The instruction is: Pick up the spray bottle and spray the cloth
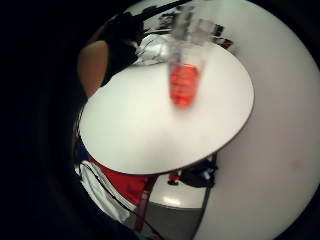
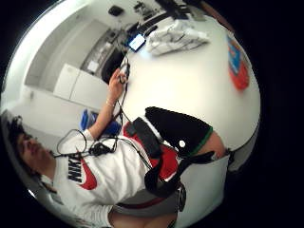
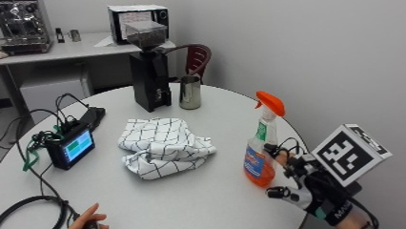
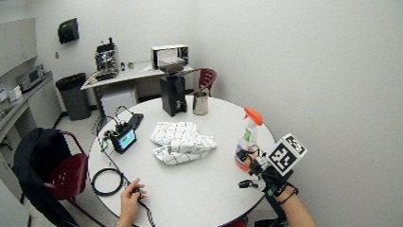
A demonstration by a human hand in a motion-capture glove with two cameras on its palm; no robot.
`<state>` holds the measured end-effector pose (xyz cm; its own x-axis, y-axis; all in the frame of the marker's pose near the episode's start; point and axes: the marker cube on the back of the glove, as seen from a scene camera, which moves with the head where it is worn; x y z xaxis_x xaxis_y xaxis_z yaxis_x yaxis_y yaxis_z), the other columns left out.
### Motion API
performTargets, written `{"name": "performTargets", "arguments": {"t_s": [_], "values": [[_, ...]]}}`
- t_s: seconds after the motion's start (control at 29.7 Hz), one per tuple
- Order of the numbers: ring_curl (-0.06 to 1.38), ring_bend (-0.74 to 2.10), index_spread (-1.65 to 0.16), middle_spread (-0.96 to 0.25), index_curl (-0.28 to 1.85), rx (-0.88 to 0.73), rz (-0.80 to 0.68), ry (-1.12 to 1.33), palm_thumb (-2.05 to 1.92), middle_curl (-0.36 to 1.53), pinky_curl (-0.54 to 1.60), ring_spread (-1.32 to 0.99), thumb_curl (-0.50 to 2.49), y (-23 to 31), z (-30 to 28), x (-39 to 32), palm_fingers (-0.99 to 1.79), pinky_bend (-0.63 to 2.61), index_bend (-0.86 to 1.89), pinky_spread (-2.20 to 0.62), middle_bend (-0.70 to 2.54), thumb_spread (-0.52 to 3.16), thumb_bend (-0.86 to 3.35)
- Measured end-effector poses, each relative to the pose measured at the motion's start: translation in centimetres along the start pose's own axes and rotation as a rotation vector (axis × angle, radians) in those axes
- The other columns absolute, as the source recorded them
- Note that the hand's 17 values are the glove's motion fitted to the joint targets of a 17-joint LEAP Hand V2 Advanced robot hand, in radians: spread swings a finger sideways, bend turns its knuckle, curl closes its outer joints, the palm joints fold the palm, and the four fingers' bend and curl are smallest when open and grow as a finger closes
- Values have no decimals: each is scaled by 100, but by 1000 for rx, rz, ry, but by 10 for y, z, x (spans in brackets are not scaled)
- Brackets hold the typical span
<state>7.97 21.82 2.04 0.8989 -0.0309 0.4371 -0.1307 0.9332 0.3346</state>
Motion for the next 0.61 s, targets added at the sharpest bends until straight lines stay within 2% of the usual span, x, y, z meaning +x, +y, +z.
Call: {"name": "performTargets", "arguments": {"t_s": [0.24, 0.4, 0.61], "values": [[28, 38, -40, 0, 20, 83, 172, -410, 44, 31, 34, 3, 26, -28, -9, 55, 43, 50, 10, 23, 24, 108, 1], [30, 40, -40, 0, 19, 98, 260, -503, 48, 33, 34, 3, 27, -55, -6, 82, 45, 50, 10, 22, 26, 106, -1], [31, 42, -39, -1, 18, 77, 231, -621, 51, 34, 35, 2, 28, -92, 1, 89, 45, 50, 9, 21, 26, 104, -2]]}}
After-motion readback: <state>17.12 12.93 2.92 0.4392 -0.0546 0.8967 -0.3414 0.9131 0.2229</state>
